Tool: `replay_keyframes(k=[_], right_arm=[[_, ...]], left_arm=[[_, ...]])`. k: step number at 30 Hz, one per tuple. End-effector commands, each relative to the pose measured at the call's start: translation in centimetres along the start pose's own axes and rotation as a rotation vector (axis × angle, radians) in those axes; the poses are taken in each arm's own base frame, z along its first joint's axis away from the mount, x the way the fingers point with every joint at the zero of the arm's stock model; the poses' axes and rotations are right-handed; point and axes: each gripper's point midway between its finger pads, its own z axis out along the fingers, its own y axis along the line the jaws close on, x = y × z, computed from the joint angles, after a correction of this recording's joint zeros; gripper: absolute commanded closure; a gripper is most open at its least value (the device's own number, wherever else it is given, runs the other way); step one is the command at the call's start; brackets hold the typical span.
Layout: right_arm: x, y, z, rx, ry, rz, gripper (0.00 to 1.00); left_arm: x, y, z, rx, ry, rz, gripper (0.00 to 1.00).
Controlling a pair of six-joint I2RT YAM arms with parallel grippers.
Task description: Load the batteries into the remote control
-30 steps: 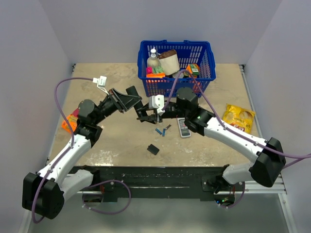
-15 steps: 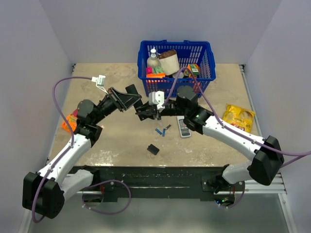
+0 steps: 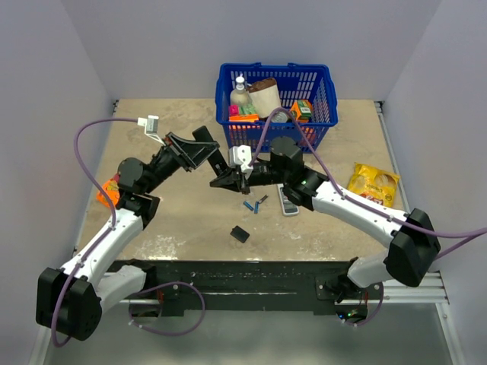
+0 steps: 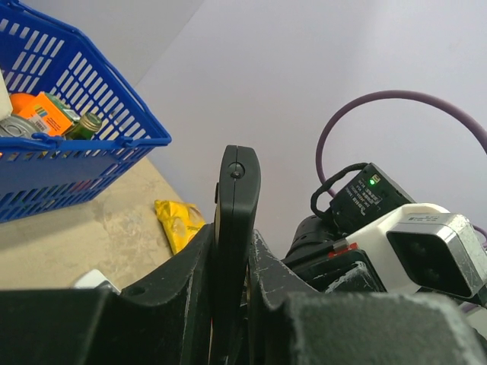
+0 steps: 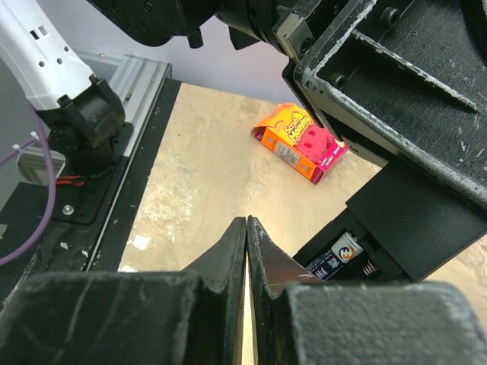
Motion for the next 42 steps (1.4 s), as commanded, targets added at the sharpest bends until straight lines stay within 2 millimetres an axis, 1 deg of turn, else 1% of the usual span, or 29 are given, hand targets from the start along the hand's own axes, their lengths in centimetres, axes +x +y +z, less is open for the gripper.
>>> replay_keyframes(k=[1,4,6,7,8,9,10,12,13,14,15,16,18,19,20,22,24,25,26,29,30,31,32,33,34,36,37,40,42], right_arm=[[5.8,-1.2,-1.0,0.086,0.16,0.144,0.94],[4.1,-1.0,-1.2,0.074,0.132,0.143,0.93],[2.8,-0.9,-1.6,0.078,0.115,0.138,0.9],[2.1,-0.7,-1.8,0.081,0.103,0.147,0.89],[1.6,-0.8,-2.0,0.091,0.097,0.15,0.87],[0.7,-0.8,-2.5,0.108,0.081,0.143,0.81],[0.5,-0.8,-2.7,0.129,0.081,0.159,0.77],[-0.5,-0.9,-3.6,0.17,0.071,0.167,0.66],[-0.7,-0.9,-3.8,0.19,0.07,0.202,0.64],[-0.5,-2.0,-4.5,0.273,0.086,0.226,0.63],[-0.6,-2.4,-4.9,0.315,0.092,0.25,0.62],[-0.1,-2.6,-5.5,0.36,0.122,0.302,0.62],[0.8,-4.1,-6.8,0.494,0.171,0.345,0.62],[2.0,-4.1,-7.4,0.544,0.209,0.416,0.61],[2.7,-4.9,-8.4,0.632,0.236,0.435,0.62],[4.7,-4.9,-9.3,0.709,0.286,0.505,0.63],[6.1,-5.1,-10.2,0.776,0.331,0.549,0.64],[7.5,-4.6,-10.2,0.801,0.367,0.636,0.66],[8.2,-4.6,-10.6,0.84,0.385,0.678,0.66],[10.3,-3.8,-10.3,0.894,0.403,0.833,0.66],[11.5,-3.6,-10.6,0.933,0.413,0.871,0.66],[12.0,-3.6,-10.5,0.969,0.388,0.936,0.66],[13.2,-3.6,-10.7,1.005,0.405,0.962,0.67],[13.8,-3.6,-10.9,1.039,0.416,0.985,0.67],[14.8,-3.7,-11.7,1.114,0.436,1.011,0.66],[16.6,-3.7,-12.5,1.191,0.485,1.032,0.64],[17.4,-3.9,-13.3,1.261,0.498,1.036,0.64],[19.4,-4.0,-13.9,1.352,0.517,1.063,0.62],[20.4,-3.9,-13.9,1.388,0.525,1.084,0.57]], left_arm=[[-3.1,-8.9,-0.4,0.275,-0.066,0.051,1.0],[-2.9,-7.1,-0.2,0.2,-0.077,0.081,1.0],[-2.6,-5.4,-0.2,0.128,-0.074,0.124,1.0],[-2.9,-4.8,-0.2,0.095,-0.092,0.141,1.0],[-2.5,-3.5,-0.2,0.042,-0.078,0.144,1.0],[-2.6,-2.7,-0.2,0.009,-0.081,0.19,1.0],[-2.6,-1.4,-0.4,-0.057,-0.088,0.185,1.0],[-2.5,0.1,-0.7,-0.115,-0.087,0.23,1.0],[-2.8,0.8,-0.9,-0.156,-0.107,0.239,1.0],[-2.4,2.0,-1.3,-0.209,-0.095,0.234,1.0],[-2.2,3.0,-1.6,-0.246,-0.092,0.253,1.0],[-2.2,4.1,-2.1,-0.302,-0.103,0.251,1.0],[-1.8,5.8,-3.0,-0.368,-0.108,0.252,1.0],[-1.6,6.0,-3.3,-0.379,-0.109,0.251,1.0],[-1.4,6.2,-3.5,-0.384,-0.107,0.251,1.0],[-0.9,6.7,-3.9,-0.4,-0.096,0.245,1.0],[-0.5,6.9,-4.1,-0.404,-0.088,0.241,1.0],[-0.4,7.0,-4.2,-0.41,-0.081,0.239,1.0],[-0.2,7.1,-4.3,-0.411,-0.075,0.239,1.0],[0.3,7.2,-4.5,-0.407,-0.065,0.229,1.0],[0.5,7.1,-4.5,-0.398,-0.06,0.228,1.0],[0.5,7.0,-4.5,-0.391,-0.062,0.228,1.0],[0.7,7.0,-4.5,-0.388,-0.056,0.22,1.0],[0.8,6.9,-4.5,-0.379,-0.051,0.219,1.0],[0.9,6.9,-4.5,-0.375,-0.049,0.219,1.0],[1.2,6.7,-4.6,-0.363,-0.041,0.219,1.0],[1.4,6.8,-4.6,-0.363,-0.035,0.216,1.0],[1.6,6.8,-4.6,-0.359,-0.019,0.216,1.0],[2.0,6.9,-4.6,-0.355,-0.006,0.213,1.0]])
